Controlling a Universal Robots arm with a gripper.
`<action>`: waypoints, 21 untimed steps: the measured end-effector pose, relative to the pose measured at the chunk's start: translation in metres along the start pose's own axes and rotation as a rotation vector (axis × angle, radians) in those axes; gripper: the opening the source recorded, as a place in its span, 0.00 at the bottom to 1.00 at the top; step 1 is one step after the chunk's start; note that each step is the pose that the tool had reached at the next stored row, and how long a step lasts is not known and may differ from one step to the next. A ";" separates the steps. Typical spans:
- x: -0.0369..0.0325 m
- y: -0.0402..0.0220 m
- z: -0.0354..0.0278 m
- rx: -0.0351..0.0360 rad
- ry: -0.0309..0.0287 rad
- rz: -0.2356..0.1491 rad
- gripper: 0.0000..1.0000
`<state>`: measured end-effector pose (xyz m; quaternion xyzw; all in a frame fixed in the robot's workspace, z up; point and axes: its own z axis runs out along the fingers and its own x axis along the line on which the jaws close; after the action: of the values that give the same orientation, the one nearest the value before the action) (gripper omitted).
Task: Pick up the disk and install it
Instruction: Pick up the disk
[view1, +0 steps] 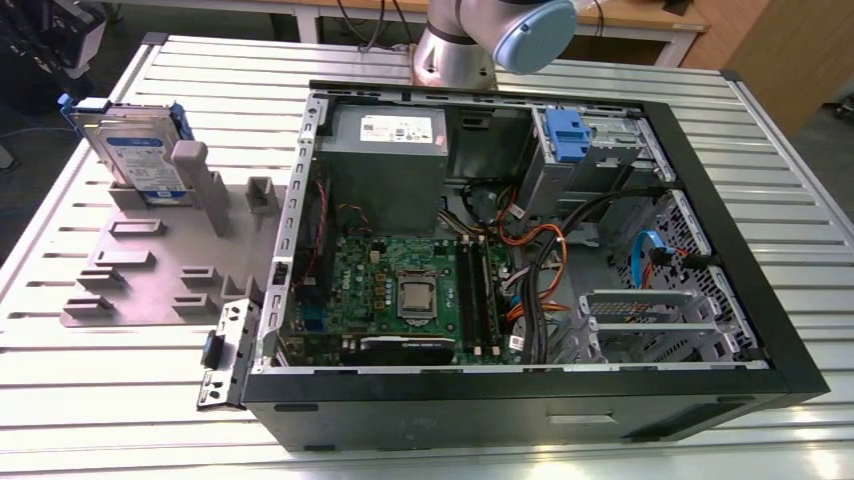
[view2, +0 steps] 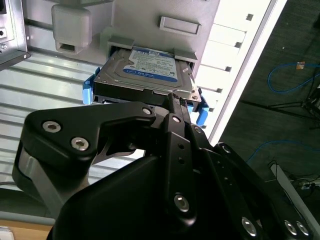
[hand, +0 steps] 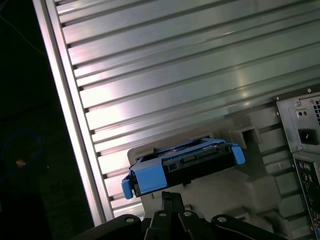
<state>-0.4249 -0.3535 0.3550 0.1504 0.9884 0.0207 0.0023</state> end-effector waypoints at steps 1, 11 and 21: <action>0.0000 0.0000 0.0000 -0.0001 -0.0002 0.002 0.11; 0.0000 0.0000 0.0000 0.0000 -0.0006 0.014 0.11; 0.0000 0.0000 0.0000 0.0000 -0.0011 0.026 0.11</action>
<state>-0.4249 -0.3535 0.3551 0.1635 0.9863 0.0207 0.0026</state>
